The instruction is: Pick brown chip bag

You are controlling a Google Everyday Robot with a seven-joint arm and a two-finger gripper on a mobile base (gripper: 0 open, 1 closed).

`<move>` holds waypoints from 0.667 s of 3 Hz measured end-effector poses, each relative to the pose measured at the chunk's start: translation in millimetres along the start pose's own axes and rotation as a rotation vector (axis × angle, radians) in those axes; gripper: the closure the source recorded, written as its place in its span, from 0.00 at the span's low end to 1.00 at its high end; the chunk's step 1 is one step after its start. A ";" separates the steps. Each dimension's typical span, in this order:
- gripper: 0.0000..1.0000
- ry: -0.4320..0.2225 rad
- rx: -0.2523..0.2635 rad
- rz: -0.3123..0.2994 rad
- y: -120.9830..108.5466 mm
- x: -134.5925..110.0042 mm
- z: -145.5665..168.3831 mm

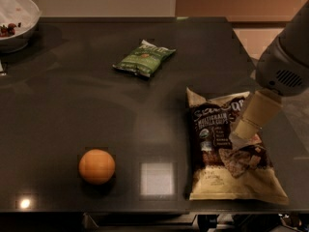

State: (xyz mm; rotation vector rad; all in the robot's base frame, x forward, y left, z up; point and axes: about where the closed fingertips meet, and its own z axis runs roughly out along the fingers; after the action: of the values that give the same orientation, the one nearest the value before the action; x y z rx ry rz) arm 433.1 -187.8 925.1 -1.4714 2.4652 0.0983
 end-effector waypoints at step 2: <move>0.00 0.026 -0.043 0.144 9.9 8.8 43.9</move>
Offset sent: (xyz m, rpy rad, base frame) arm -0.0054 0.0050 -0.0718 0.0324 0.1302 -0.2028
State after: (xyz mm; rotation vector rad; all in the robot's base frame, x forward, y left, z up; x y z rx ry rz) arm 429.0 -182.0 879.8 -1.3182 2.6037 0.1616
